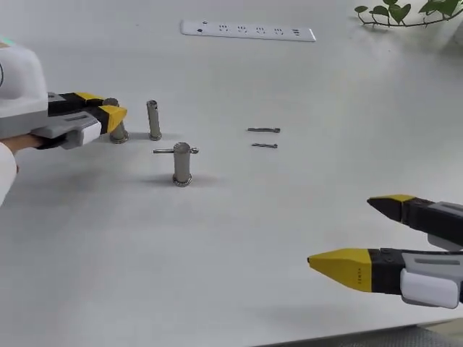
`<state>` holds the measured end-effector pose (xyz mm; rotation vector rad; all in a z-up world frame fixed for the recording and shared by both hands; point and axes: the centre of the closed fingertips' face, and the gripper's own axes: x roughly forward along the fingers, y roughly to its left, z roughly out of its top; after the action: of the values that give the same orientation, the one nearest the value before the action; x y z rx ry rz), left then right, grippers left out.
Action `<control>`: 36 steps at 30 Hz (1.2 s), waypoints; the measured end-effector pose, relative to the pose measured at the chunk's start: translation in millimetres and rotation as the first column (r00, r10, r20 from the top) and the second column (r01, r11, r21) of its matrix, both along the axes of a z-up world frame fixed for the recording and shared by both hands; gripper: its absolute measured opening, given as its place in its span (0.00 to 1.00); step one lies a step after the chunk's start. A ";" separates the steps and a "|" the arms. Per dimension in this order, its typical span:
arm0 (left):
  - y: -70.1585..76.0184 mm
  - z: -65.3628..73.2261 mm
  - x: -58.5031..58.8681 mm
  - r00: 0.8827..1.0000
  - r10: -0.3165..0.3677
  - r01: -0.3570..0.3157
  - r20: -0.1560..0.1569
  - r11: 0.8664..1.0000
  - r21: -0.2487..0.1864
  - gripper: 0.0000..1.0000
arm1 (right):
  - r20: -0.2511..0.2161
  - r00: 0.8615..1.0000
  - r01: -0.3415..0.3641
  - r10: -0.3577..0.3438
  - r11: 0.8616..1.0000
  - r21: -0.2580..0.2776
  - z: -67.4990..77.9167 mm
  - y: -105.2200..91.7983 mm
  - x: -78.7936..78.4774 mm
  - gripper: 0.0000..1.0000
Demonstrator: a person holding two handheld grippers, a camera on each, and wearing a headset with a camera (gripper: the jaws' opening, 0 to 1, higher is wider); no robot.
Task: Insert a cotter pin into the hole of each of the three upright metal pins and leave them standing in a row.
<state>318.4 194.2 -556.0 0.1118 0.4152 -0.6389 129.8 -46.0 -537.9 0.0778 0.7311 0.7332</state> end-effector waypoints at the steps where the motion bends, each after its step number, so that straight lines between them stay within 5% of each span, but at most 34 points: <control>1: 0.3 0.0 0.1 1.000 0.001 -0.001 0.002 1.000 0.003 0.09 | -0.001 1.000 -0.002 0.002 1.000 -0.001 -0.1 0.1 0.7 0.92; 9: -0.5 1.4 -9.9 1.000 -0.010 0.010 -0.014 1.000 0.025 0.09 | 0.002 1.000 0.001 -0.001 1.000 0.011 2.4 0.0 2.9 0.92; 15: 2.5 13.8 -31.6 1.000 -0.026 0.026 -0.005 0.998 0.049 0.09 | 0.008 1.000 0.013 -0.014 1.000 0.022 5.0 -2.7 3.5 0.92; 25: 7.8 47.4 -69.6 0.999 0.037 -0.037 0.019 0.999 0.018 0.09 | 0.032 0.999 0.020 -0.022 0.999 0.037 10.1 -4.8 4.7 0.93; 27: 7.6 51.8 -76.5 0.998 0.067 -0.067 -0.004 0.997 -0.030 0.09 | 0.037 0.999 0.013 -0.015 0.999 0.042 11.2 -3.5 3.7 0.93; 36: 1.3 63.4 -106.1 0.996 0.083 -0.083 0.015 0.996 0.019 0.09 | 0.058 0.998 -0.009 0.006 0.998 0.055 15.7 -0.5 0.2 0.93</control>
<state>212.4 195.5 -492.6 0.1167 0.4107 -0.5524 130.0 -46.5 -522.2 0.1039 0.6566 0.7604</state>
